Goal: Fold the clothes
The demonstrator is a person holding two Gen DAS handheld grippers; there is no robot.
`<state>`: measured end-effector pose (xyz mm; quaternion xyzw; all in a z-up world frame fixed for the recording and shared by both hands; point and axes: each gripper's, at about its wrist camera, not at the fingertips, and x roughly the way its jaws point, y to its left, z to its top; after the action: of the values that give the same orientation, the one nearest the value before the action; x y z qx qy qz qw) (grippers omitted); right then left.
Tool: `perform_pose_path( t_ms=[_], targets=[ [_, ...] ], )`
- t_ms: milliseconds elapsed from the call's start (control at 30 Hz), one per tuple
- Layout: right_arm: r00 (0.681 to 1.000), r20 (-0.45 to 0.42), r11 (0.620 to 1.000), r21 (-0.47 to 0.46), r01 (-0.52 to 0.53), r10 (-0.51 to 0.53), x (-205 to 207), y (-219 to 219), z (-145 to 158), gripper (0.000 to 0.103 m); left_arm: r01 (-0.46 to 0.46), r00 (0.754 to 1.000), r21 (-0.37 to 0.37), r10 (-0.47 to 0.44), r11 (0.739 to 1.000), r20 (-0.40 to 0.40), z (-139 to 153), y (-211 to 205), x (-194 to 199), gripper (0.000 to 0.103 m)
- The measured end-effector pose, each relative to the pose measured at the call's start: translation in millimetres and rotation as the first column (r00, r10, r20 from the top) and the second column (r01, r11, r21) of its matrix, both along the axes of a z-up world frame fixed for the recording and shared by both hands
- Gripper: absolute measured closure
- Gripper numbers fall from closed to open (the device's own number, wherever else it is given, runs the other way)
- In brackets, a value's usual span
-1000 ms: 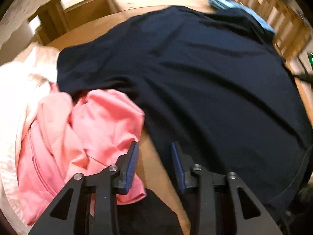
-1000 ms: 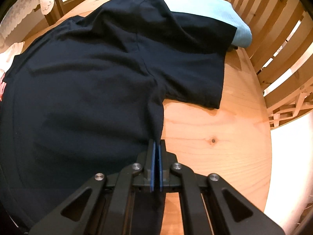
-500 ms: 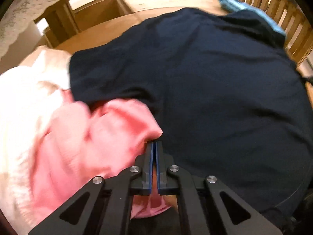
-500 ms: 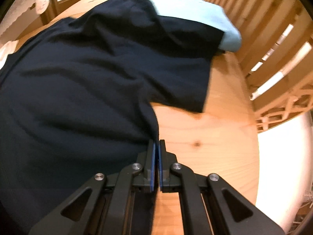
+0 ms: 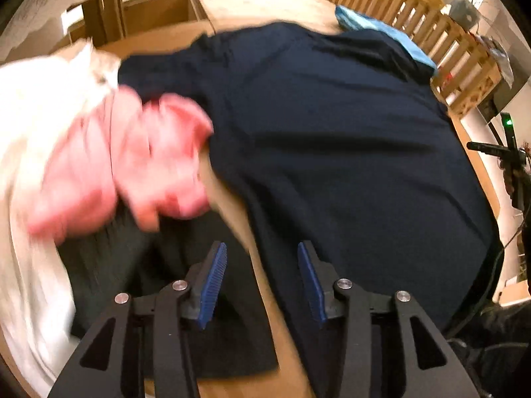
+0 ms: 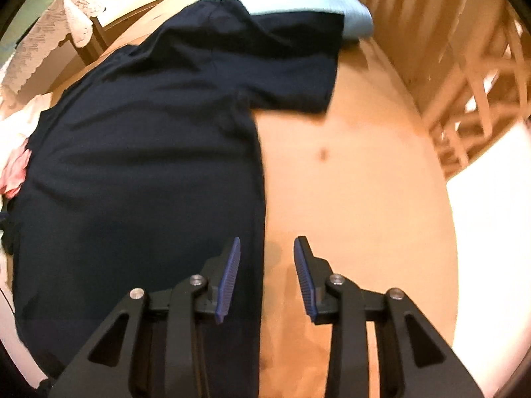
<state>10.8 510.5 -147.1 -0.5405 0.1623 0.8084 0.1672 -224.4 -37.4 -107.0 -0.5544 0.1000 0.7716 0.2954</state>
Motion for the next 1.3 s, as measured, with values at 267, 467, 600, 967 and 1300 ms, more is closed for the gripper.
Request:
perform_pose_path(
  t_ms=[267, 467, 600, 967, 1300],
  targets=[
    [0.999, -0.042, 1.0, -0.032, 0.0, -0.001, 11.2, -6.3, -4.8, 0.069, -0.031, 0.999, 0.022, 0.031, 0.999, 0.008, -16.6, 2.7, 7.8, 0.06],
    [0.998, -0.055, 0.999, -0.04, 0.001, -0.003, -5.1, -0.2, -5.5, 0.069, -0.026, 1.0, 0.004, 0.026, 1.0, -0.004, -7.1, -0.6, 18.9, 0.06],
    [0.998, -0.044, 0.999, 0.013, -0.052, 0.053, -19.8, -11.9, -7.3, 0.07, -0.026, 1.0, -0.002, 0.026, 1.0, -0.006, -11.4, 2.8, 13.8, 0.06],
    [1.0, 0.021, 0.989, 0.147, -0.023, 0.02, 4.2, -6.3, 1.9, 0.1, 0.001, 0.999, -0.067, -0.003, 0.998, -0.032, -9.4, -5.5, 22.6, 0.1],
    [0.999, 0.019, 0.993, 0.11, -0.029, 0.027, 20.1, -29.0, 16.4, 0.077, 0.042, 0.999, -0.001, -0.042, 0.999, 0.004, 6.1, -3.6, 49.0, 0.08]
  ],
)
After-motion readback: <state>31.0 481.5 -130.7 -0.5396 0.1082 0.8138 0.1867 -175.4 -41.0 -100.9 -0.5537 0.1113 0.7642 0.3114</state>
